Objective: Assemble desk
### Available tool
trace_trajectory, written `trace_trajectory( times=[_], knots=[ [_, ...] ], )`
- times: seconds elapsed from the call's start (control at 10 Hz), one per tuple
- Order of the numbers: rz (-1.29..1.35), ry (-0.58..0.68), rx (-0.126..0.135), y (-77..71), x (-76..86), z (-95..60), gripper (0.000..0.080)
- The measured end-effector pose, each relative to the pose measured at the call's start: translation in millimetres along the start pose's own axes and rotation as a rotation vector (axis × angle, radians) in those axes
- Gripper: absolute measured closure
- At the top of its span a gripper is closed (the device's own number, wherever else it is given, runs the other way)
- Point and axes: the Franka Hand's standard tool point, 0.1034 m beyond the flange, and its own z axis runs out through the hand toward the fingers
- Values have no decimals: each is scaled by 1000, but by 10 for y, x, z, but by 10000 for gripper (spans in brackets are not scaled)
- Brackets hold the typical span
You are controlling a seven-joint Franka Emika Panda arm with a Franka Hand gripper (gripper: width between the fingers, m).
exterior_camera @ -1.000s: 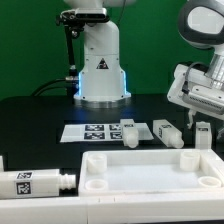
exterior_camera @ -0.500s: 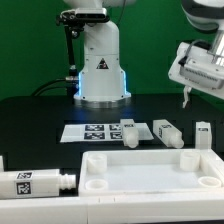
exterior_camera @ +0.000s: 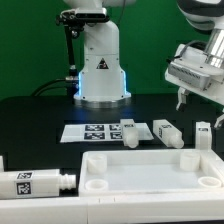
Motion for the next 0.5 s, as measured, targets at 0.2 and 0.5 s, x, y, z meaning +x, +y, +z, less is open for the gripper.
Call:
trace_trajectory(
  times=[0.2, 0.5],
  knots=[
    [110, 0, 1, 1, -8, 4, 151],
    [638, 24, 43, 89, -126, -8, 151]
  ],
)
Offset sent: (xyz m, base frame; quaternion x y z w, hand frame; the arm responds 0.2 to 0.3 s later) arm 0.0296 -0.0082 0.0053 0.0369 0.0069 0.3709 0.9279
